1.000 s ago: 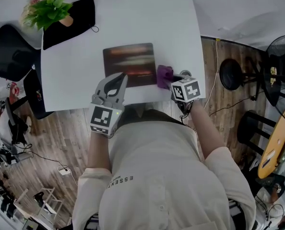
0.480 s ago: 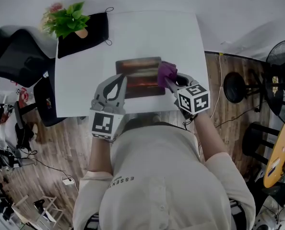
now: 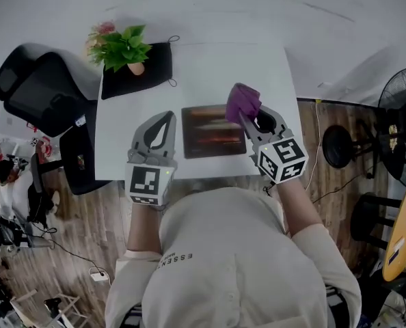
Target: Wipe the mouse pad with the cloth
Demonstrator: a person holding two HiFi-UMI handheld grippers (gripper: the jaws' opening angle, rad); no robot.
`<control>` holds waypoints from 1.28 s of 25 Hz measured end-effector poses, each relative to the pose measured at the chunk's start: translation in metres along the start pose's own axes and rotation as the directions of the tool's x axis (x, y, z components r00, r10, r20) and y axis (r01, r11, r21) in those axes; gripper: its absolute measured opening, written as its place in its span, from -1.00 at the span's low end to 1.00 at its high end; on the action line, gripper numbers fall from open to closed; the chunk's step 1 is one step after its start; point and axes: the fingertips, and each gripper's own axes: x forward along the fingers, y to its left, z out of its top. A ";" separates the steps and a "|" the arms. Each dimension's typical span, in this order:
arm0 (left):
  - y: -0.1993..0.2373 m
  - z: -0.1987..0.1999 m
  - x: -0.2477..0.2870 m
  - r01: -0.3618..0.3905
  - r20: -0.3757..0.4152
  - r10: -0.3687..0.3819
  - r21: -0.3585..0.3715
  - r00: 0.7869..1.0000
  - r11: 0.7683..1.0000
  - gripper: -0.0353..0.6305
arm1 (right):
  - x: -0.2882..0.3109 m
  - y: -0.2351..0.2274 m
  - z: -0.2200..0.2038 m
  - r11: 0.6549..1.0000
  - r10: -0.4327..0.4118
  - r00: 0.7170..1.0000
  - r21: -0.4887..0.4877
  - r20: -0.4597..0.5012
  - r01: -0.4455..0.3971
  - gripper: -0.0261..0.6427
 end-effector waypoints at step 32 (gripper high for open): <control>0.024 -0.009 -0.044 -0.027 0.022 0.028 -0.039 0.999 0.999 -0.89 | -0.002 0.040 0.018 0.991 -0.102 0.981 -0.067 0.163 0.114 -0.67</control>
